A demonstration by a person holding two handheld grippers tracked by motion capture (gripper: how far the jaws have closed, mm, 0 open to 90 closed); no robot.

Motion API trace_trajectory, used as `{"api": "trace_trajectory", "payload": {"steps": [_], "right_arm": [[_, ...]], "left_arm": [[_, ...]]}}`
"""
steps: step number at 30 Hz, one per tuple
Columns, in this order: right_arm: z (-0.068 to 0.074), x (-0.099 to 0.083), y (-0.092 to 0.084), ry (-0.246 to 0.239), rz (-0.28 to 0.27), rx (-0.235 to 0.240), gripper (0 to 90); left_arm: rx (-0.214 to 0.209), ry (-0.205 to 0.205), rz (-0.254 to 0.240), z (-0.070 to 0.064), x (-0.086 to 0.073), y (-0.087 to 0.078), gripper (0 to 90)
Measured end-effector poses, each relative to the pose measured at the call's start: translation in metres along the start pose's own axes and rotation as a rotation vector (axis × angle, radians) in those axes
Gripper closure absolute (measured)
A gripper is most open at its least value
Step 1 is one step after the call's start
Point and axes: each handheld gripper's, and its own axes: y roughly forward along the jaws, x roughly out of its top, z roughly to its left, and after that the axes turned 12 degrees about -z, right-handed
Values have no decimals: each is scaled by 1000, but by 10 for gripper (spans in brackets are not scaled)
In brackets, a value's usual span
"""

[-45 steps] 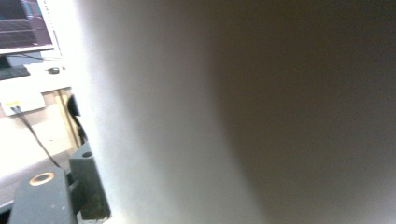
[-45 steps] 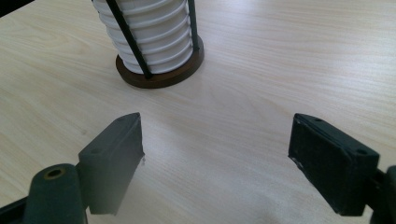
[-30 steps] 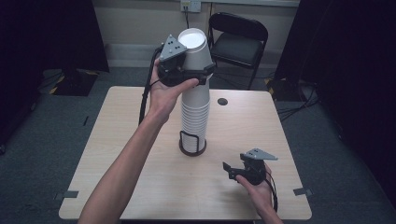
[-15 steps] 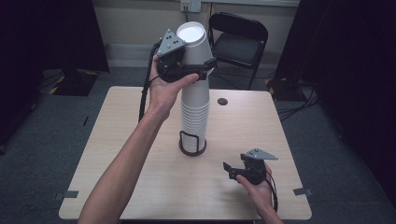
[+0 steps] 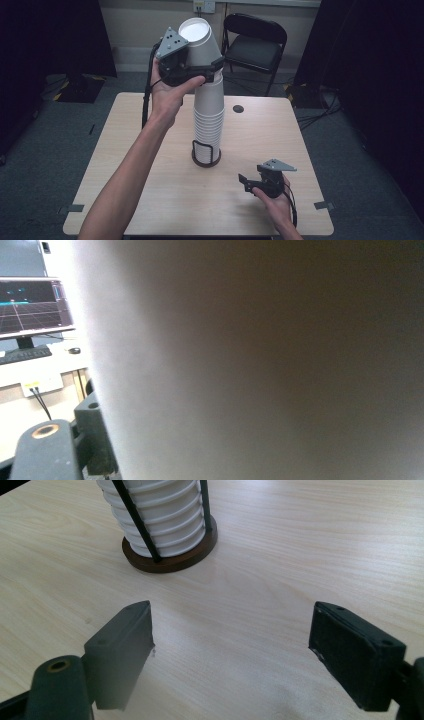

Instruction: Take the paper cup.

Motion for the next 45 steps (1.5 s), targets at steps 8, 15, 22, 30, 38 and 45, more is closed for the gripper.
{"api": "trace_trajectory", "payload": {"steps": [8,15,22,30,38,45], "right_arm": [[-1,0,-1,2,-2,-1,175],[0,0,0,2,0,1,175],[2,0,1,1,2,1,175],[2,-1,2,-1,4,2,175],[3,0,3,3,4,1,176],[5,-1,4,-13,3,1,179]], "left_arm": [[-5,4,23,1,1,-12,133],[14,20,18,1,1,-27,134],[7,26,15,4,5,-45,134],[5,4,28,6,-3,-64,134],[-14,7,28,6,-11,-81,133],[-18,1,80,0,-33,-93,132]]}}
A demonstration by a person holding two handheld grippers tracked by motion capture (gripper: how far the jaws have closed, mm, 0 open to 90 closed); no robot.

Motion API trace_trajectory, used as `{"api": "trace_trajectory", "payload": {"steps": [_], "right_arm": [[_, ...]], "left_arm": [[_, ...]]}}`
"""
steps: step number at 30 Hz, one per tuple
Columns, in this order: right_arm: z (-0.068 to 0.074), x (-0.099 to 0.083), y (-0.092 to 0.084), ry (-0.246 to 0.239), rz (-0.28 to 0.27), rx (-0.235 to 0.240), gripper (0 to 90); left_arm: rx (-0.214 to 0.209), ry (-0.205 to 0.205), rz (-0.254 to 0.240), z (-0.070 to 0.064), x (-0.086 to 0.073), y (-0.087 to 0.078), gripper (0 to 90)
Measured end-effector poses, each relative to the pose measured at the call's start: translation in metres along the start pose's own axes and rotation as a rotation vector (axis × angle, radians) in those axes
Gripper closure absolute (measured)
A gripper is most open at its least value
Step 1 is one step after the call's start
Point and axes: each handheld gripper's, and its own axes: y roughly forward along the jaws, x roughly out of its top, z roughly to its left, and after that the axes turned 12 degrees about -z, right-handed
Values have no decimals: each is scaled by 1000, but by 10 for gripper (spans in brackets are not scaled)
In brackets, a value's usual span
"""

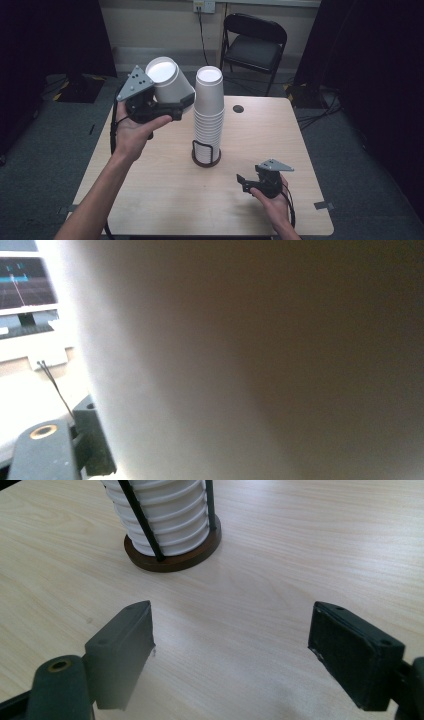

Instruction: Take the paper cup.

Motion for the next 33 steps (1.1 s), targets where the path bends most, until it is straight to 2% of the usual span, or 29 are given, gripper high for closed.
{"api": "trace_trajectory", "payload": {"steps": [2,3,6,7,8,11,13,16,24,27,33], "right_arm": [[1,0,0,0,1,-2,181],[1,1,1,1,0,-2,183],[2,0,1,-1,-2,4,186],[2,0,1,-4,-2,4,187],[2,0,1,-3,-2,6,187],[2,1,0,-6,-7,8,194],[2,1,0,2,-9,3,194],[2,1,-1,10,-11,8,209],[11,1,-1,-8,-17,47,258],[14,1,0,-8,-22,57,288],[19,2,0,-17,-42,66,316]], "left_arm": [[-7,-5,12,-2,-7,-1,132],[-14,-22,19,-4,-13,-2,132],[-23,-35,30,-5,-20,-2,132],[-23,-45,36,-5,-23,-3,132],[-30,-74,41,-7,-28,-4,132],[-27,-72,53,-10,-38,-8,132],[-40,-98,63,-11,-44,-10,132],[-38,-96,76,-14,-49,-12,132],[-30,-161,140,-18,-77,-17,132],[-28,-174,149,-21,-83,-17,132],[-54,-208,163,-29,-90,-17,132]]}}
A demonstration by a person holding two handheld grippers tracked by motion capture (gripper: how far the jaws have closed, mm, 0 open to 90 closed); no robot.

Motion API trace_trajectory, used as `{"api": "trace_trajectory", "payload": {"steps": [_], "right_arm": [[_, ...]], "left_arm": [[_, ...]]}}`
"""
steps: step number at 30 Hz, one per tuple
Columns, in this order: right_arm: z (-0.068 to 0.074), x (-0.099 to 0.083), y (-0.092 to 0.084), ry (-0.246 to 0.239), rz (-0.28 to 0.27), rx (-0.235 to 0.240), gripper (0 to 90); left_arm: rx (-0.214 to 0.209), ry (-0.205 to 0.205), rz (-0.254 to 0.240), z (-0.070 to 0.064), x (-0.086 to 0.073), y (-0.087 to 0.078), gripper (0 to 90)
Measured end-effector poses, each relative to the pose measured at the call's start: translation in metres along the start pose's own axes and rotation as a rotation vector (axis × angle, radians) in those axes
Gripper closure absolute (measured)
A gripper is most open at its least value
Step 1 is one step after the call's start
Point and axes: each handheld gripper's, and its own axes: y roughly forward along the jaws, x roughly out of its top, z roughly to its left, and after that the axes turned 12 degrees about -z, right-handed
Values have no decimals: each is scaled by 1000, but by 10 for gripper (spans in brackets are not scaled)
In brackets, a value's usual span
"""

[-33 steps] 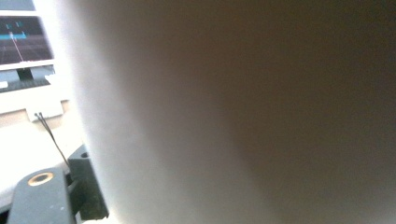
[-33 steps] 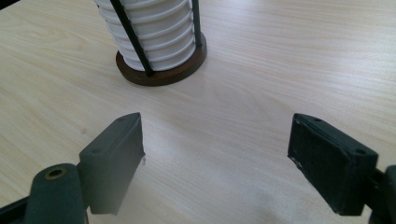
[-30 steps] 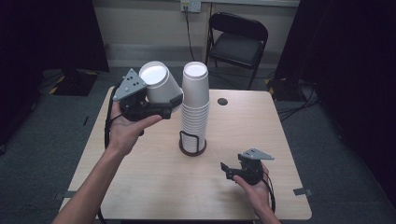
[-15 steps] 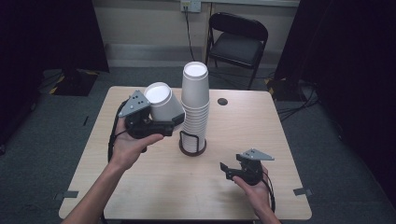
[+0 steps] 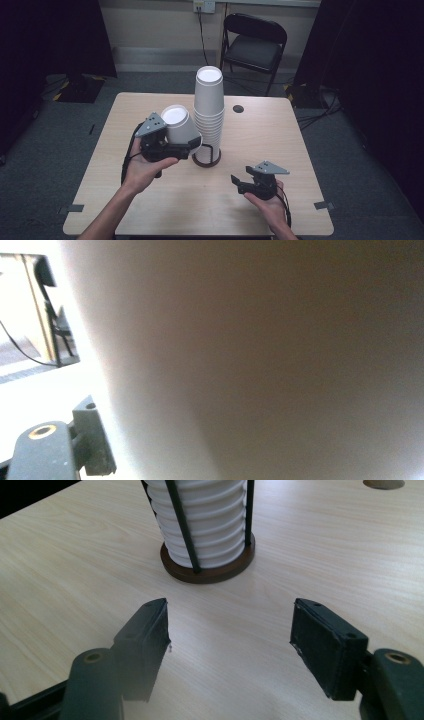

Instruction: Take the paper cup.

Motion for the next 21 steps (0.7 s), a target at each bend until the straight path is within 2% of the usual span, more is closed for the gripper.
{"api": "trace_trajectory", "payload": {"steps": [1,5,6,8,9,13,14,15,16,20,21], "right_arm": [[2,0,0,-3,-10,16,331],[4,0,0,-9,-21,38,329],[5,0,0,-14,-44,45,335],[6,0,0,-12,-50,51,337],[8,-1,0,-25,-69,52,338],[12,-1,2,-2,-107,50,327],[12,-1,2,-2,-107,50,327],[15,-1,2,3,-122,55,360],[16,-1,2,-3,-131,62,359],[19,-1,1,0,-136,75,361],[21,-1,1,-5,-141,91,367]], "left_arm": [[-11,5,21,-3,-5,2,132],[-22,6,42,-7,-13,5,132],[-23,-6,56,-10,-18,7,132],[-22,-7,62,-11,-20,7,132],[-27,-13,69,-11,-23,8,132],[-41,-64,92,-13,-34,12,131],[-41,-64,92,-13,-34,12,131],[-36,-104,91,-12,-39,12,132],[-36,-120,96,-12,-41,12,131],[-30,-141,113,-11,-47,12,132],[-32,-147,122,-10,-49,12,132]]}}
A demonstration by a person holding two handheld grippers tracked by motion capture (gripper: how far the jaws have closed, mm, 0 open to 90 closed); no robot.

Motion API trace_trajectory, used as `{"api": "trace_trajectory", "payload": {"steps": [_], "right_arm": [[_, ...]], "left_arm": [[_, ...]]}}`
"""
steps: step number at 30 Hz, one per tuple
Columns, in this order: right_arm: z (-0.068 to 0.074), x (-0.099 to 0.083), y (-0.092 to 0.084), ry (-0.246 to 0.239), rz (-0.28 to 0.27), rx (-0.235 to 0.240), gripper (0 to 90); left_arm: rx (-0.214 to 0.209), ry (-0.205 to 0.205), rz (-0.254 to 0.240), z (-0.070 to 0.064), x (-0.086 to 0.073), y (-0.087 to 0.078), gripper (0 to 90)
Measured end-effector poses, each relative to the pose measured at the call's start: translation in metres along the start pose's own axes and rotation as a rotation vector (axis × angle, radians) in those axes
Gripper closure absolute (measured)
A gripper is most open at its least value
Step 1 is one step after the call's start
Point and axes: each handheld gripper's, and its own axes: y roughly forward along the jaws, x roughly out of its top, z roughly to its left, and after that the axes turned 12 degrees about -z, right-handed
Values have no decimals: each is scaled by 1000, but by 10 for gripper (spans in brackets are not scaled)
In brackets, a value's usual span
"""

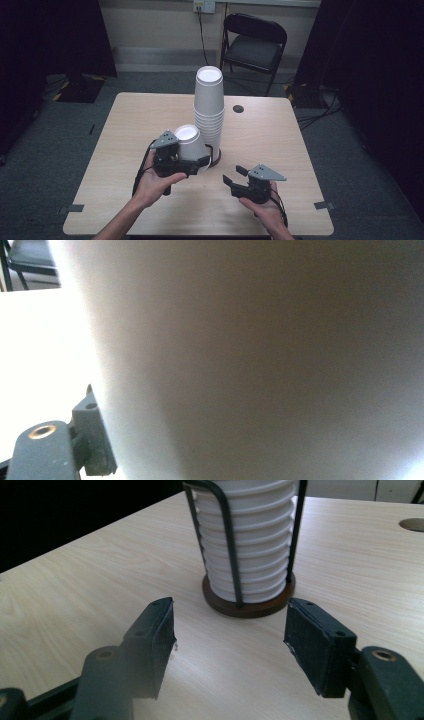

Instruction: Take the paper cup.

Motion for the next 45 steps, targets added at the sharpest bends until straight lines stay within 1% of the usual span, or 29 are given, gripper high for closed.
{"api": "trace_trajectory", "payload": {"steps": [3,6,8,9,10,12,15,17,18,20,21,22,26,27,28,29,30,31,32,33,34,35,37,38,39,40,42,44,45], "right_arm": [[4,0,0,-4,-9,18,367],[6,0,0,-11,-15,33,367],[7,0,0,-14,-18,41,367],[8,0,0,-15,-23,48,367],[9,1,-1,-17,-30,54,366],[10,2,-1,-8,-48,80,342],[11,3,-2,-11,-61,91,343],[14,3,-2,-16,-67,106,358],[14,3,-2,-16,-67,106,358],[15,2,-1,-20,-69,118,359],[17,2,-1,-26,-75,132,380],[18,3,-1,-28,-82,146,391],[21,3,-1,-38,-91,165,393],[22,3,-1,-46,-92,175,398],[23,3,-1,-49,-91,176,399],[23,3,0,-53,-93,175,402],[24,3,0,-55,-93,177,412],[24,3,0,-55,-93,177,412],[26,3,0,-68,-95,180,439],[26,2,0,-70,-98,187,450],[27,2,0,-79,-100,190,454],[28,2,0,-83,-101,186,463],[29,2,0,-86,-107,188,474],[29,3,0,-89,-109,190,479],[31,3,1,-102,-120,179,494],[31,3,1,-102,-120,179,494],[32,3,1,-109,-127,174,507],[32,3,2,-111,-128,165,512],[34,3,2,-122,-130,153,518]], "left_arm": [[-1,-11,-1,0,-2,0,132],[-12,-52,10,2,-6,1,132],[-10,-59,12,2,-8,2,132],[-6,-83,15,3,-10,3,132],[-6,-93,22,3,-12,4,132],[-10,-95,31,3,-14,4,132],[-21,-97,44,2,-15,3,132],[-13,-120,47,3,-17,3,132],[-13,-120,47,3,-17,3,132],[7,-149,57,4,-21,4,132],[10,-181,65,5,-25,5,132],[5,-196,71,6,-27,6,132],[-5,-224,90,6,-33,8,133],[-13,-255,97,5,-36,10,133],[-13,-255,97,5,-36,10,133],[-25,-282,107,5,-38,11,133],[-40,-299,102,5,-39,11,133],[-40,-299,102,5,-39,11,133],[-59,-329,110,5,-40,13,133],[-59,-329,110,5,-40,13,133],[-68,-368,112,5,-41,13,133],[-74,-396,110,6,-42,13,133],[-76,-406,106,6,-42,14,133],[-76,-428,106,7,-43,14,133],[-73,-453,105,7,-45,14,133],[-73,-453,105,7,-45,14,133],[-55,-461,97,10,-47,15,133],[-60,-501,89,12,-48,17,133],[-62,-509,95,12,-48,17,134]]}}
